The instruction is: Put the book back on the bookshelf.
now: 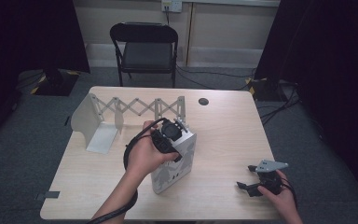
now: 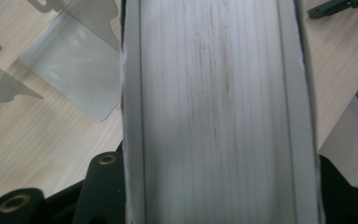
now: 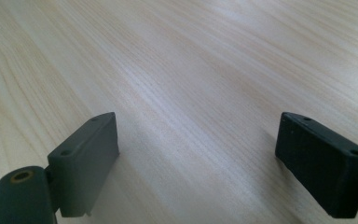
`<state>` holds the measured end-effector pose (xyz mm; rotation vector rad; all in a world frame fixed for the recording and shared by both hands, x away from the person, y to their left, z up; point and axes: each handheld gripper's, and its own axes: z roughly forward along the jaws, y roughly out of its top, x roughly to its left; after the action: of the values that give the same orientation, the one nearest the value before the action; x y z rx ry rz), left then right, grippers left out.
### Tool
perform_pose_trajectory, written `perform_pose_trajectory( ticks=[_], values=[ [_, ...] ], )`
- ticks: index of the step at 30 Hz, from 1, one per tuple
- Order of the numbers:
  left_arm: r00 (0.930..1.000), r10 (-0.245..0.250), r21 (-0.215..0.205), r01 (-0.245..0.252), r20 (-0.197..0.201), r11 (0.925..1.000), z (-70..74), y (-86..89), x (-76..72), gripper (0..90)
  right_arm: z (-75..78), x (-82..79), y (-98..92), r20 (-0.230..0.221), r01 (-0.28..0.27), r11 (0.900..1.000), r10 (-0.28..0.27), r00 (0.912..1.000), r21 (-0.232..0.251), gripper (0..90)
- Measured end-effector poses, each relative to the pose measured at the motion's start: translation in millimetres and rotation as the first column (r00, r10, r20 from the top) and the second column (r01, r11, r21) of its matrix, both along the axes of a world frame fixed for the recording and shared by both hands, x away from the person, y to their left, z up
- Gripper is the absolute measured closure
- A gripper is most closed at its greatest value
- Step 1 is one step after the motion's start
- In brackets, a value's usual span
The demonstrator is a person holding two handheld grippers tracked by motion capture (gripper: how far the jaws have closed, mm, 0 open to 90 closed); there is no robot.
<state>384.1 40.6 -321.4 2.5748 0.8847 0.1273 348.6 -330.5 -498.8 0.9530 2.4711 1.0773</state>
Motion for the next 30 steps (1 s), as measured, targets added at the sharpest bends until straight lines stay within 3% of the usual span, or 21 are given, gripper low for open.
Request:
perform_pose_trajectory(
  ticks=[6,17,30],
  values=[
    [0.9999,0.013,0.046,-0.012,-0.009,0.9988,6.8,-2.1,0.1,51.7,0.0,0.0,0.0,0.000,0.000,1.000,0.000,1.0000,0.000,12.8],
    [0.9985,0.053,0.022,-0.053,-0.009,0.9984,17.6,7.5,4.7,51.8,0.0,0.0,0.0,0.000,0.000,1.000,0.000,1.0000,0.000,12.7],
    [0.9905,0.137,0.013,-0.137,-0.015,0.9905,18.3,15.4,14.7,51.7,0.0,0.0,0.1,0.000,0.001,1.000,-0.001,1.0000,-0.001,12.7]
  ],
)
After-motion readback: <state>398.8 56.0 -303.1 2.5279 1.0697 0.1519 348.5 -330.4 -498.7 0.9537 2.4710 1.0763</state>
